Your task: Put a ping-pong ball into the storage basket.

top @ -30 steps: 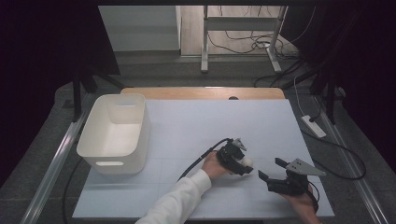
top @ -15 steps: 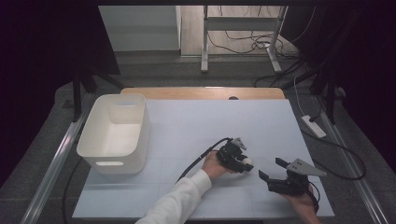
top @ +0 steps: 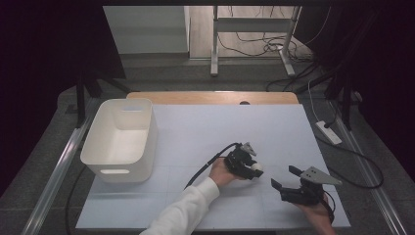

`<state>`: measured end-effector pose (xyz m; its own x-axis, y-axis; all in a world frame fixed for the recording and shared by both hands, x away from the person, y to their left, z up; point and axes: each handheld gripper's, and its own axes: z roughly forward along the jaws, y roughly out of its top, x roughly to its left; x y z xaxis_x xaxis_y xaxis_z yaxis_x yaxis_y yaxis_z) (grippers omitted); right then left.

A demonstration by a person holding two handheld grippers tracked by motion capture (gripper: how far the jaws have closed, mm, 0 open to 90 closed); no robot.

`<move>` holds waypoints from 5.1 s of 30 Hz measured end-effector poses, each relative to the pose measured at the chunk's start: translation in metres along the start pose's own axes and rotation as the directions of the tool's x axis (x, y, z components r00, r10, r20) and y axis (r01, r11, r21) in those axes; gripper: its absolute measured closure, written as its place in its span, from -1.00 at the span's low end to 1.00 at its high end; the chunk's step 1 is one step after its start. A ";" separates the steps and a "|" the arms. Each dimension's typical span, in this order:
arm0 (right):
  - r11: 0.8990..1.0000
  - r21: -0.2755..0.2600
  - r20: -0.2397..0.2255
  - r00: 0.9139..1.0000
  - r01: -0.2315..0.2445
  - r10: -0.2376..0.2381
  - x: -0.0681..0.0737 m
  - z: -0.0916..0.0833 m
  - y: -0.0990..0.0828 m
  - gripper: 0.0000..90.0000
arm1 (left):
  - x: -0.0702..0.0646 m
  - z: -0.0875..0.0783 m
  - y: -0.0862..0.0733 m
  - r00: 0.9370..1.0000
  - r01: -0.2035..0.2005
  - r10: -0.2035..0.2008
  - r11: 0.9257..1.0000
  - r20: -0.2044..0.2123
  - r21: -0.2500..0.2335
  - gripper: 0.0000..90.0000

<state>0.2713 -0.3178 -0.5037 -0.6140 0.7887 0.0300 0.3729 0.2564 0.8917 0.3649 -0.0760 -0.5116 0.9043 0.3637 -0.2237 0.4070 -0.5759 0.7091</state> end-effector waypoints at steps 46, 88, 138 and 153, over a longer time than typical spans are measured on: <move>1.000 0.005 0.009 1.000 0.007 -0.007 0.000 0.000 -0.001 -0.70 | 0.003 -0.058 -0.008 0.999 0.032 -0.036 0.990 -0.029 -0.135 0.13; 1.000 0.010 0.015 1.000 0.003 -0.003 -0.001 0.001 -0.001 -0.70 | 0.005 -0.109 -0.023 0.994 0.044 -0.065 0.975 -0.090 -0.216 0.13; 1.000 0.010 0.014 1.000 0.010 -0.010 -0.001 0.002 -0.001 -0.69 | 0.009 -0.166 -0.033 0.980 0.037 -0.096 0.950 -0.176 -0.309 0.13; 1.000 0.011 0.020 1.000 0.010 -0.010 -0.001 0.001 0.000 -0.69 | 0.011 -0.185 -0.034 0.973 0.035 -0.109 0.941 -0.204 -0.337 0.13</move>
<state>0.2727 -0.3180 -0.5046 -0.6035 0.7973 0.0121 0.3744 0.2699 0.8871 0.3373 0.0834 -0.4142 0.8092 0.5656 -0.1588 0.3711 -0.2825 0.8846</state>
